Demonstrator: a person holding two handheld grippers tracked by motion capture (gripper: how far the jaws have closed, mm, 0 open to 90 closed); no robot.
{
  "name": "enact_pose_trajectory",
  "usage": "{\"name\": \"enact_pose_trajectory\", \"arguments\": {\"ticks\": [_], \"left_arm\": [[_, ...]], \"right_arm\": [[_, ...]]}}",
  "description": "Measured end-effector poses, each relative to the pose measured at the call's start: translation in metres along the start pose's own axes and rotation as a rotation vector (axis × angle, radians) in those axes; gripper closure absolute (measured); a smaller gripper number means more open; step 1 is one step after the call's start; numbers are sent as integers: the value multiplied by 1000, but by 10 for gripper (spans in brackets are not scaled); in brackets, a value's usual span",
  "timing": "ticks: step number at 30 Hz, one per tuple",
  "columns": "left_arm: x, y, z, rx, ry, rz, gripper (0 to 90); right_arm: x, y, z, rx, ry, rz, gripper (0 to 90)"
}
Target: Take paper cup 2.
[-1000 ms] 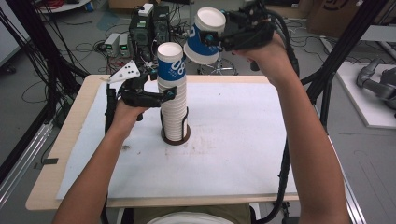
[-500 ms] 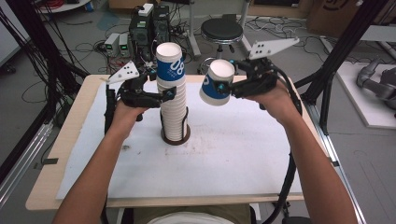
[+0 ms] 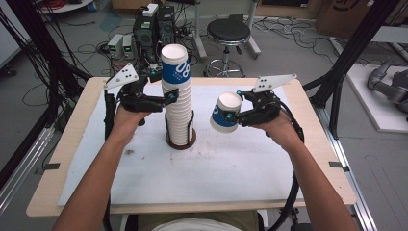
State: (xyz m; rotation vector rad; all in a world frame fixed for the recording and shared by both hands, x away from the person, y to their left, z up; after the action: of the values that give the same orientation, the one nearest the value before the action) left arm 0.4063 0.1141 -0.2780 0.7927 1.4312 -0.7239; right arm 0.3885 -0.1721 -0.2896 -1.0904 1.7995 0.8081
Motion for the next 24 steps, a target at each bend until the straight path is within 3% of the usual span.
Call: {"name": "enact_pose_trajectory", "arguments": {"ticks": [6, 13, 24], "left_arm": [[11, -6, -21, -20, 11, 15, 122], [29, -18, -42, 4, 5, 2, 122], [57, -36, -49, 52, 50, 0, 122]], "right_arm": [[19, 1, 0, 5, 3, 5, 282], [36, 2, -1, 8, -1, 24, 282], [63, 9, 8, 23, 15, 11, 281]]}}
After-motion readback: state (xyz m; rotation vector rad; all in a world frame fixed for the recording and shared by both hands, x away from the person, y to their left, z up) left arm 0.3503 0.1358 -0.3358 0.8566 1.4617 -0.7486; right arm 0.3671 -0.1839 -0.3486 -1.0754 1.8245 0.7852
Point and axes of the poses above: each handheld gripper's, and its own axes: z roughly forward along the jaws, x roughly out of its underside, y roughly to its left, the point moved 5 cm from there along z, roughly forward along the jaws, and after that the axes turned 4 degrees about z, right-handed, at the moved point
